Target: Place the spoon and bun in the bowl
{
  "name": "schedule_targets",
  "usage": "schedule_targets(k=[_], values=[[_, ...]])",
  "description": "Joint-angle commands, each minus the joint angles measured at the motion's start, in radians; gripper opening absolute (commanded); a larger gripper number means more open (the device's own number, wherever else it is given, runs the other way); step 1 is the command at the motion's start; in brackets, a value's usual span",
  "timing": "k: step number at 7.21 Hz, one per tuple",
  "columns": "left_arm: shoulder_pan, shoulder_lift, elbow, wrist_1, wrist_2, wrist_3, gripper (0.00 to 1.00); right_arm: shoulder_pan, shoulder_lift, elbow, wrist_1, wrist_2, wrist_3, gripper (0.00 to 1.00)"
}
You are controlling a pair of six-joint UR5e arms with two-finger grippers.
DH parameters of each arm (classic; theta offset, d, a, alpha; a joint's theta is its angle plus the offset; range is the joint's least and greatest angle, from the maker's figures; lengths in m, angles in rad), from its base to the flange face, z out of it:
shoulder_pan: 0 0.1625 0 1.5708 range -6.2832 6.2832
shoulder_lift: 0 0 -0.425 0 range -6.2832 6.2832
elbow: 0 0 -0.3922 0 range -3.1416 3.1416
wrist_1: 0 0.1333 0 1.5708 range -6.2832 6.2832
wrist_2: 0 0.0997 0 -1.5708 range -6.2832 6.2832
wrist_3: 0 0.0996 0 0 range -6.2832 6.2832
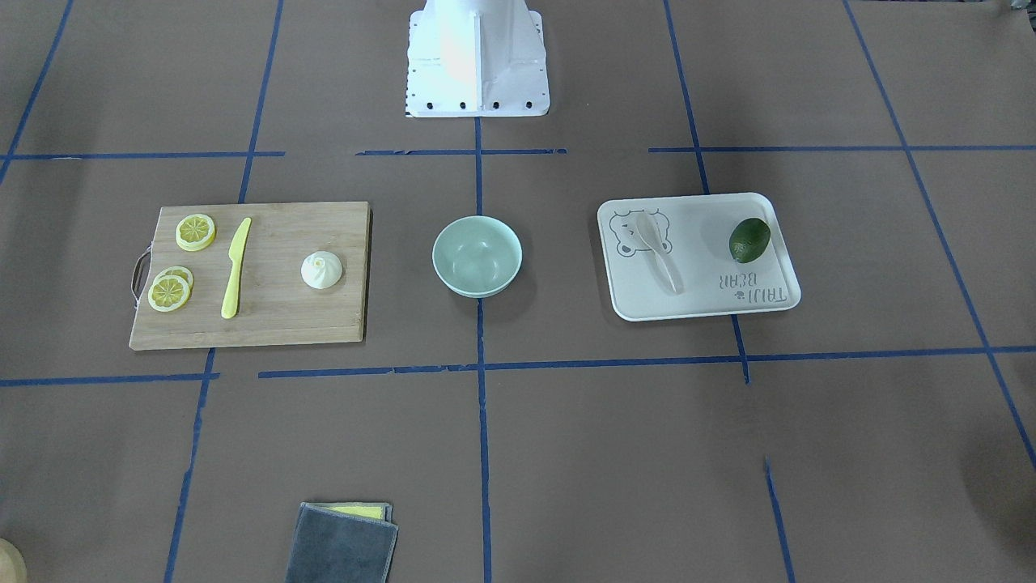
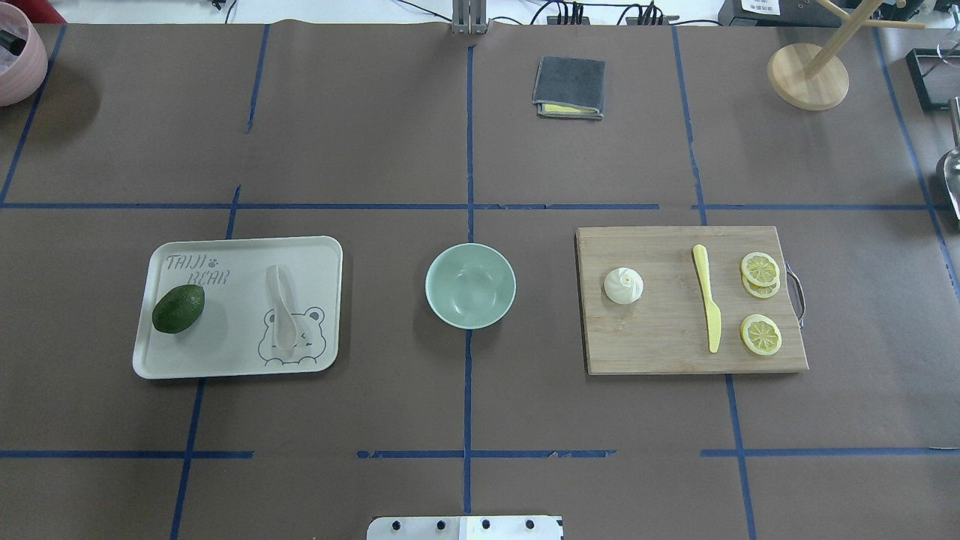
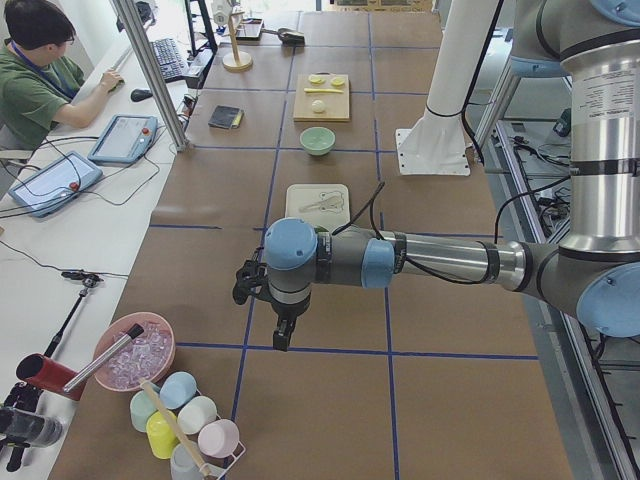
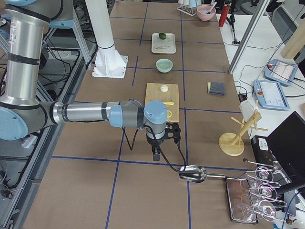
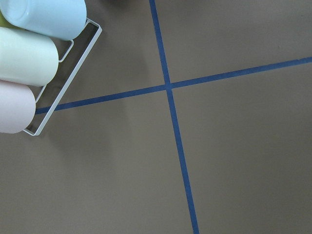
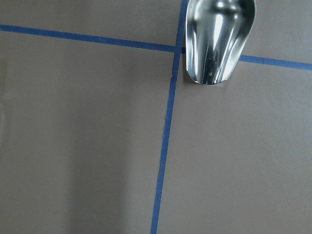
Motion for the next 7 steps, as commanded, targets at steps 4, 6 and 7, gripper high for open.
schedule_targets(k=[4,6,7], values=[[0.002,-0.003,-0.051,-0.045,0.009,0.001,1.00,-0.014,0.068,0.020,-0.002,0.014,0.014,1.00],[0.003,0.001,-0.037,-0.224,0.003,-0.002,1.00,-0.035,0.140,0.014,0.044,0.000,0.027,1.00],[0.003,-0.008,-0.016,-0.336,0.008,-0.008,1.00,-0.035,0.172,0.008,0.041,0.008,0.102,1.00]])
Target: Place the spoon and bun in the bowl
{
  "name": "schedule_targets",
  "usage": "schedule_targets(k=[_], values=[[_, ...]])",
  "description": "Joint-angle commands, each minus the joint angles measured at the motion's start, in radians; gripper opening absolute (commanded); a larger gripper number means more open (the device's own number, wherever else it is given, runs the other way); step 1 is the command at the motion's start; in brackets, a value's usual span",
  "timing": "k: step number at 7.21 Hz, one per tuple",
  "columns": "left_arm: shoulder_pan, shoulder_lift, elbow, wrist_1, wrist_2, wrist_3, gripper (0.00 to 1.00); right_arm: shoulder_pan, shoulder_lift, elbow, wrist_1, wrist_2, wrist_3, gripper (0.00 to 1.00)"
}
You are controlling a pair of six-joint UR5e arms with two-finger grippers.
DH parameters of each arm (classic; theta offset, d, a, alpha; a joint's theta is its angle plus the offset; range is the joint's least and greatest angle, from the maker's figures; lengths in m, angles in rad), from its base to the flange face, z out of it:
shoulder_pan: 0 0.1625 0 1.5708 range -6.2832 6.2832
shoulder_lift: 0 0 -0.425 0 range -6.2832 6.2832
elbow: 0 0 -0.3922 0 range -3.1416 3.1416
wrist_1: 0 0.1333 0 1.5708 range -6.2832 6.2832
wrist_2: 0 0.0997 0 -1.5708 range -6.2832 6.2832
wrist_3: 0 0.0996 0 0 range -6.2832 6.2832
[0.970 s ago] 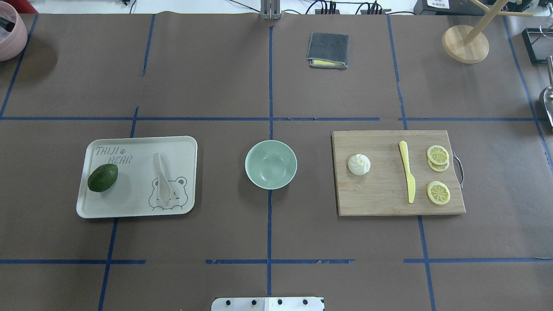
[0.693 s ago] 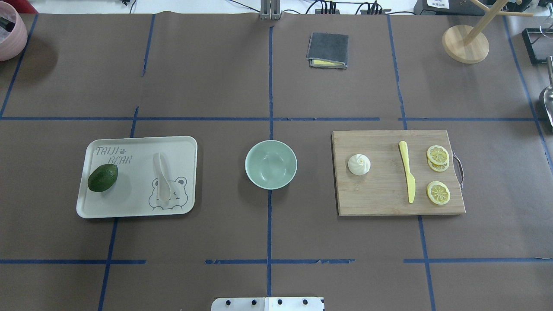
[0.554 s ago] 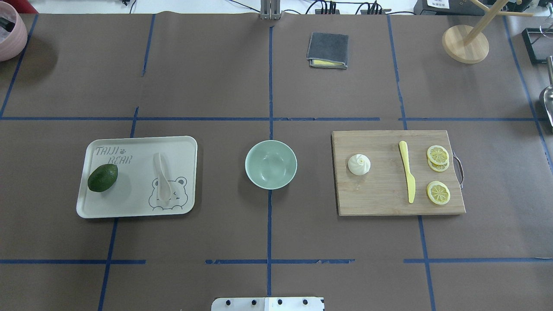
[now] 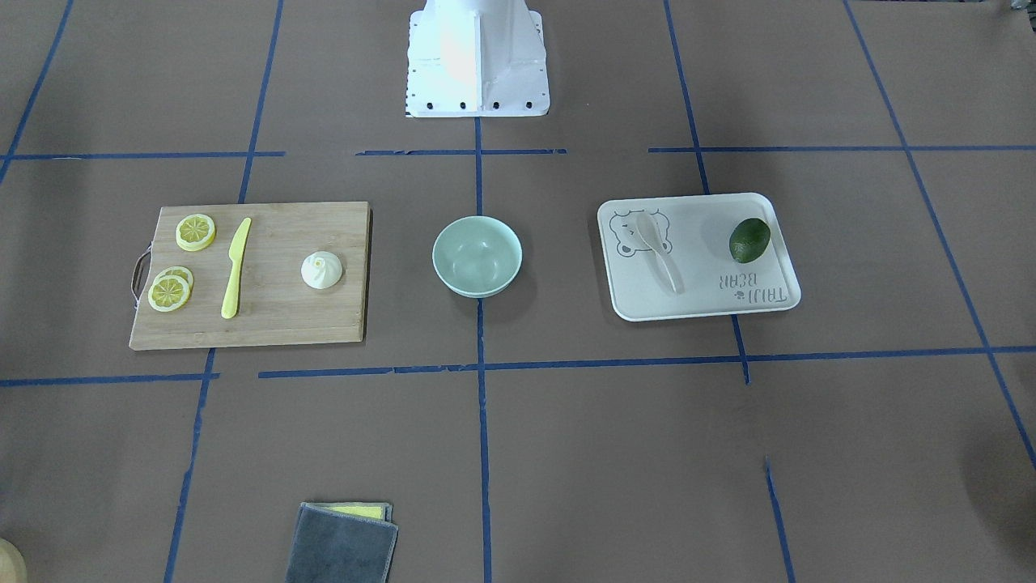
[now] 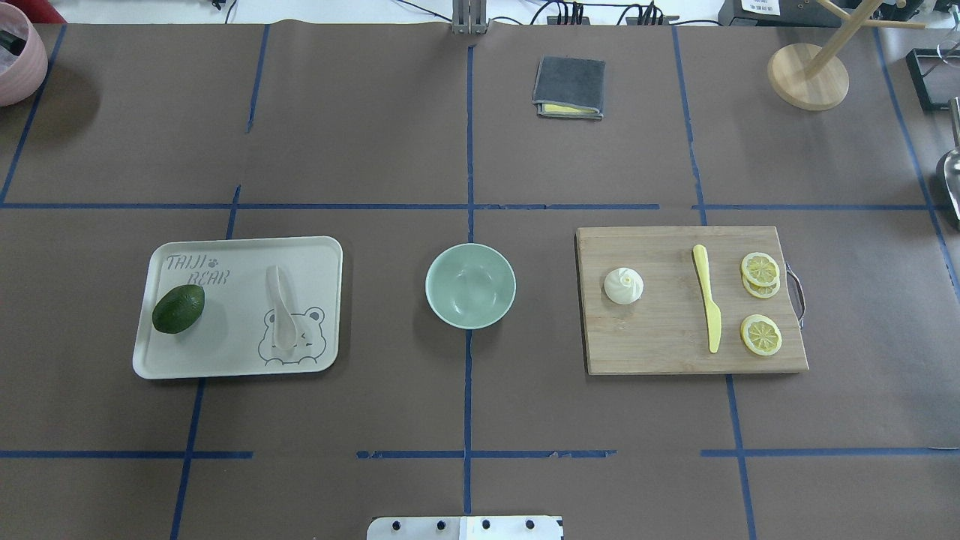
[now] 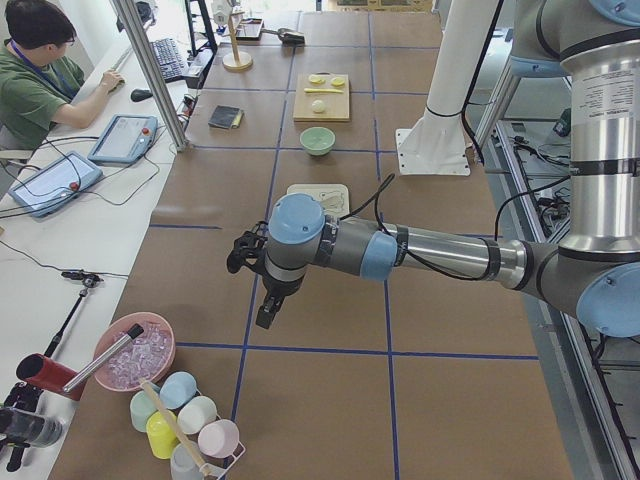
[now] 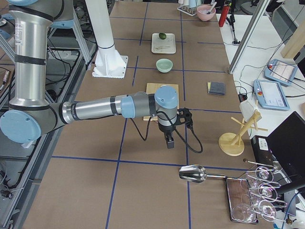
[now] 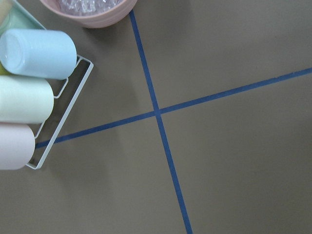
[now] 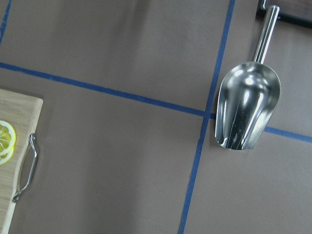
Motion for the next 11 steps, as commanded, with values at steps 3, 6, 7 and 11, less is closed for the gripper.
schedule_targets(k=[3,6,7,11], values=[[0.035,-0.044,0.095,-0.517,-0.020,-0.034,1.00,-0.004,0.046,-0.010,0.065,0.014,0.099,1.00],[0.214,-0.086,0.017,-0.530,0.001,-0.284,1.00,-0.006,0.041,-0.012,0.107,0.014,0.099,1.00],[0.293,-0.081,-0.032,-0.518,0.028,-0.392,1.00,-0.007,0.041,-0.012,0.110,0.016,0.101,1.00],[0.696,-0.087,-0.164,-0.391,0.312,-0.955,1.00,-0.007,0.027,-0.013,0.110,0.020,0.101,1.00]])
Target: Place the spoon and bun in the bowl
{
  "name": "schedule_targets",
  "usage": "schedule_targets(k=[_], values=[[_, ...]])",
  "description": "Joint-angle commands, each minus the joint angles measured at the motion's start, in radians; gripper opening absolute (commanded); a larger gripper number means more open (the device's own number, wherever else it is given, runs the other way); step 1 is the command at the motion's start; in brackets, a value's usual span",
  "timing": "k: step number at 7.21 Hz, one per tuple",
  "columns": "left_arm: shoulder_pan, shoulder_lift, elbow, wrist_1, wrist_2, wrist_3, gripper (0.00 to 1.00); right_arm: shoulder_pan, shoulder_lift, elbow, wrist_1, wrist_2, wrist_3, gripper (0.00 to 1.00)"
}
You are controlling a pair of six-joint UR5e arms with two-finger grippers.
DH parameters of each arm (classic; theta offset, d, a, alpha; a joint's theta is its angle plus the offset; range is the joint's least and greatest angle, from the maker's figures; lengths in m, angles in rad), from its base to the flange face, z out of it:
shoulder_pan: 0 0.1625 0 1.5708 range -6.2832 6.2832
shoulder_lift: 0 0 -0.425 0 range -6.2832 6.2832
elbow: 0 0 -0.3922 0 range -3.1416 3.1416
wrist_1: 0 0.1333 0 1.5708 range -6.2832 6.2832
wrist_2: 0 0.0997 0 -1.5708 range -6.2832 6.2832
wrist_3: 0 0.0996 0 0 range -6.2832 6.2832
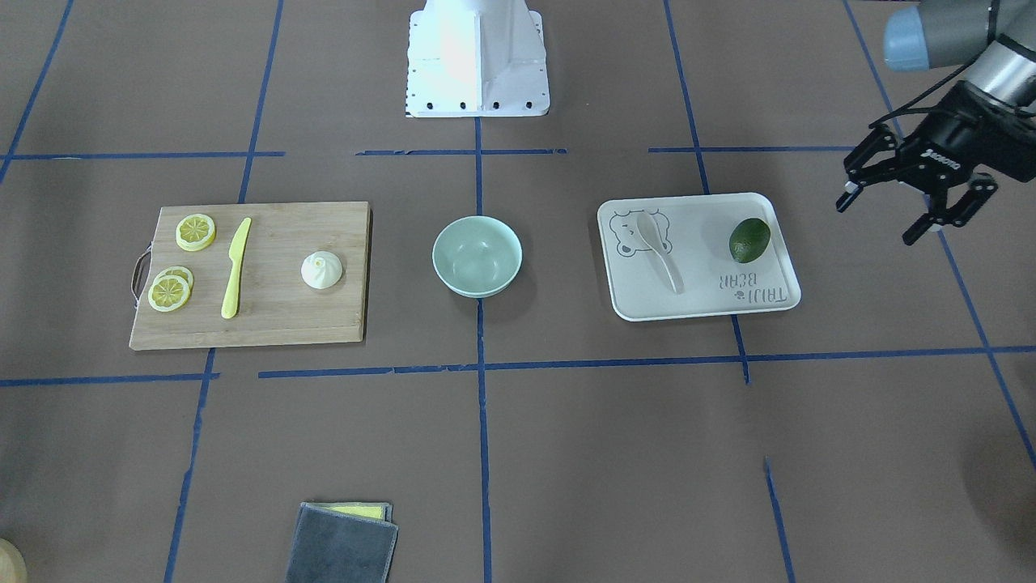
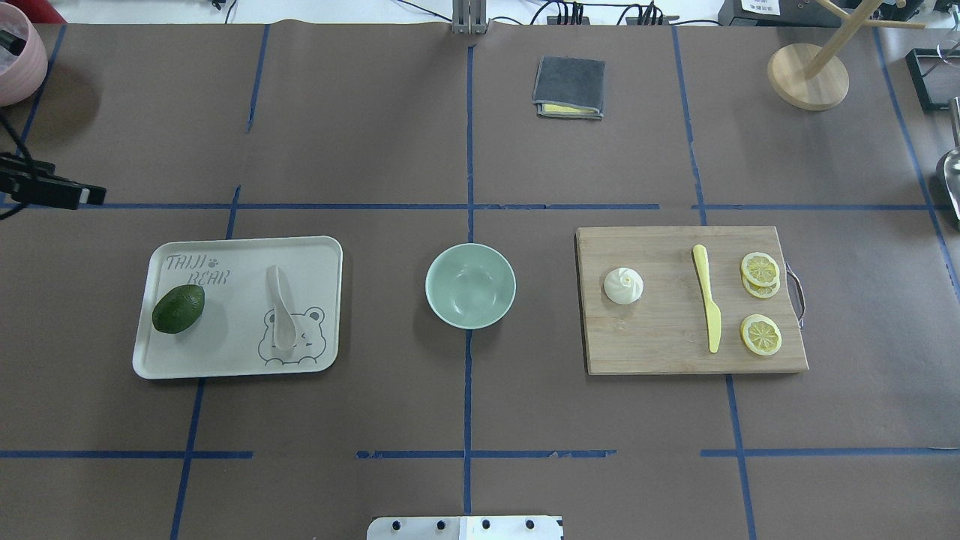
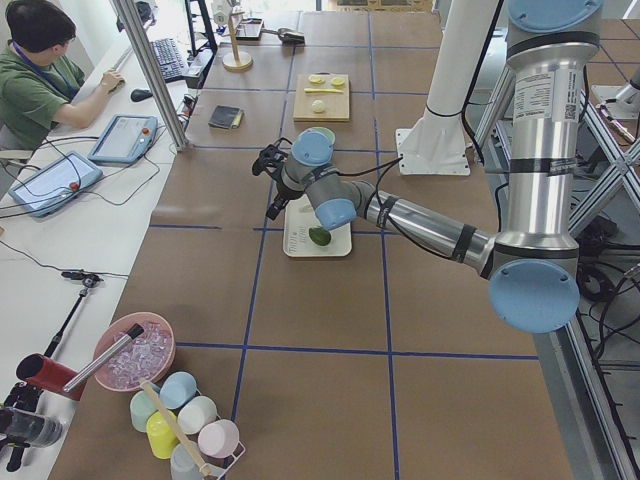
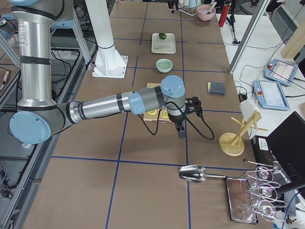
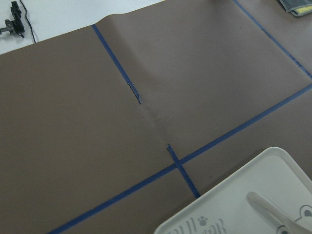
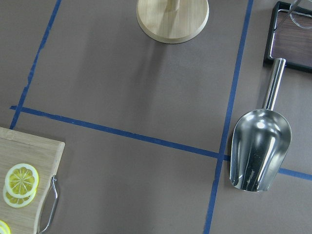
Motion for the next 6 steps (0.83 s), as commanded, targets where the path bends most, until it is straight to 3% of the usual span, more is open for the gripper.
schedule_targets(k=[1,2,4,6], values=[[0.212,-0.011,-0.041,0.115,0.216,-0.316,1.00,0.000,-0.008,0.001,0.000,0.002,0.001,1.00],[0.293,-0.040,-0.021,0.126,0.298,-0.456,0.93,0.000,-0.010,0.001,0.002,0.003,0.001,1.00],[0.366,-0.220,0.066,0.334,0.389,-0.596,0.66,0.000,-0.010,-0.001,0.000,0.008,0.001,1.00],[0.436,-0.299,0.149,0.344,0.419,-0.696,0.61,0.000,-0.008,-0.001,0.002,0.007,0.001,1.00]])
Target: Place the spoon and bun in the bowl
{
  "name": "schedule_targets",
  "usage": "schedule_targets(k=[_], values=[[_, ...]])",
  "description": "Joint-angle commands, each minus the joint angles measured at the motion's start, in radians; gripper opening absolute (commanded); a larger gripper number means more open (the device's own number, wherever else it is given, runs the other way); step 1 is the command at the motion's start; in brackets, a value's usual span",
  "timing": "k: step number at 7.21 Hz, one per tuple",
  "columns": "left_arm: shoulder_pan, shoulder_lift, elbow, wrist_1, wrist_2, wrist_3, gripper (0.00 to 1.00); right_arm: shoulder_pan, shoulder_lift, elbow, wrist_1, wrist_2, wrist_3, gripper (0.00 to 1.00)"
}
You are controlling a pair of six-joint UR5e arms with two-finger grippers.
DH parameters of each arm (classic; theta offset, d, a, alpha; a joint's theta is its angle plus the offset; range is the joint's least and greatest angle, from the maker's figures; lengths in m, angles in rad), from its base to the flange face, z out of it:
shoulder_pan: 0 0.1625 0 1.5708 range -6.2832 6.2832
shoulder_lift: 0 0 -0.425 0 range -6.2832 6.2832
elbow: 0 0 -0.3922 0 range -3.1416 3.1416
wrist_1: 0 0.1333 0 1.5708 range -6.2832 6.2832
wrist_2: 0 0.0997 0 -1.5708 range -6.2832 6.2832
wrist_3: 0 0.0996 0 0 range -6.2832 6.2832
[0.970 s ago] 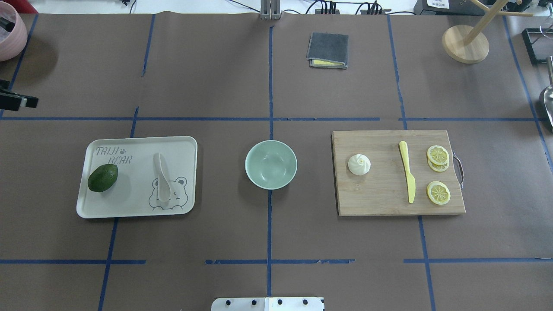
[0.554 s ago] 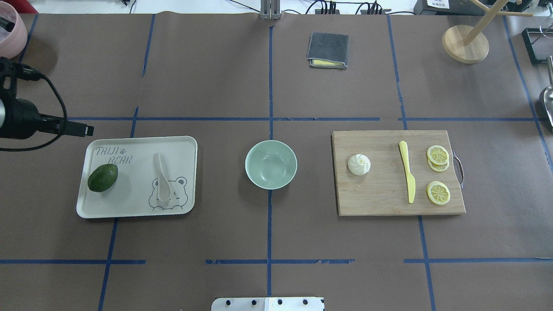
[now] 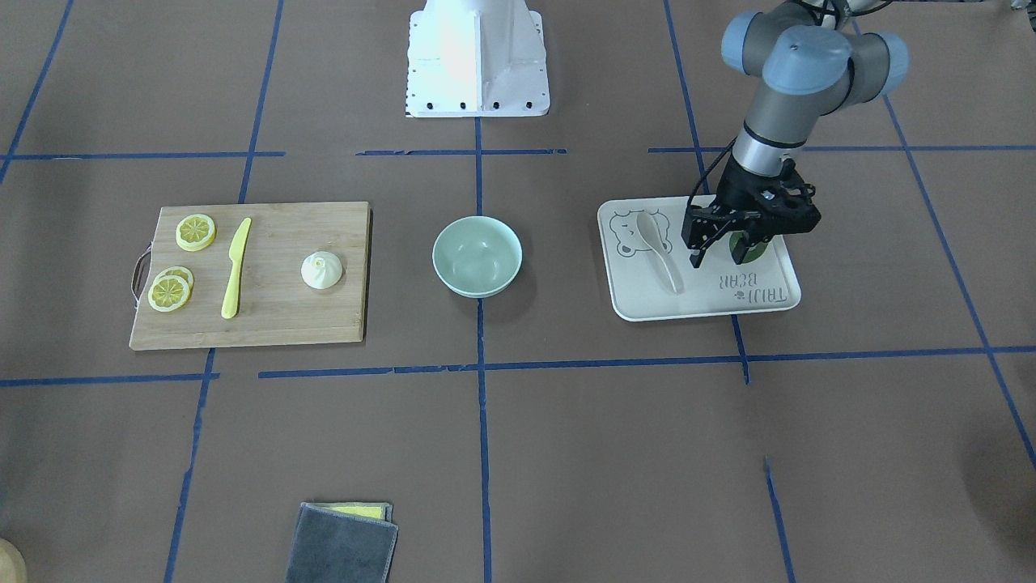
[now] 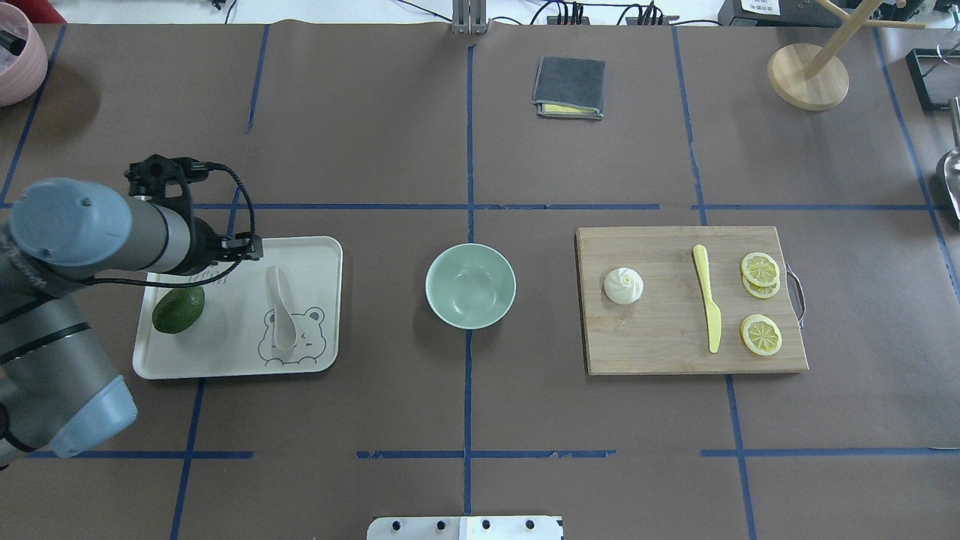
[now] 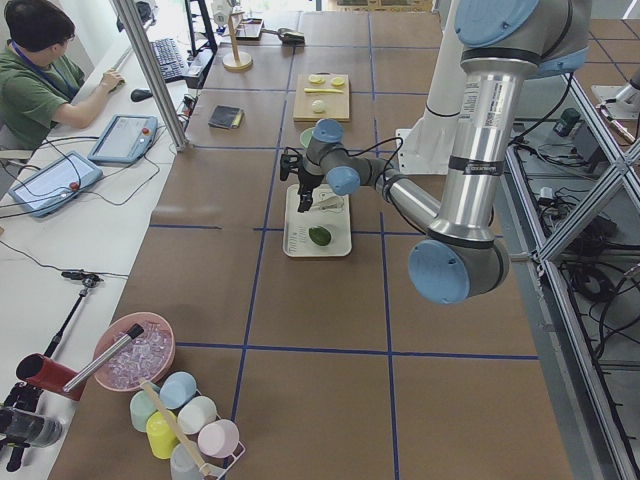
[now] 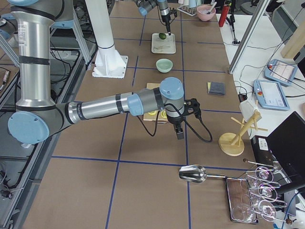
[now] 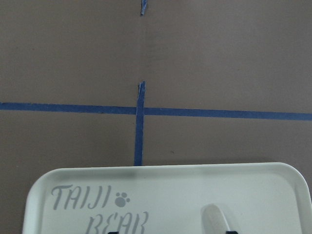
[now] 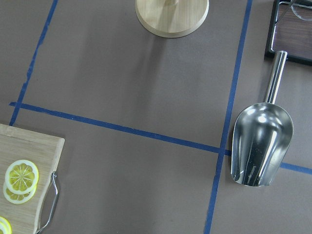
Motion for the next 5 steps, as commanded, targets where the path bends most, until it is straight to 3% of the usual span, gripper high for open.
schedule_targets(k=[1,5], values=[[0.056,-0.057,0.050,0.020,0.034,-0.075,0.60,0.000,0.000,0.000,-0.001,0.000,0.000,1.00],[0.097,-0.052,0.058,0.025,0.036,-0.075,0.61,0.000,0.000,0.000,-0.001,0.001,0.000,1.00]])
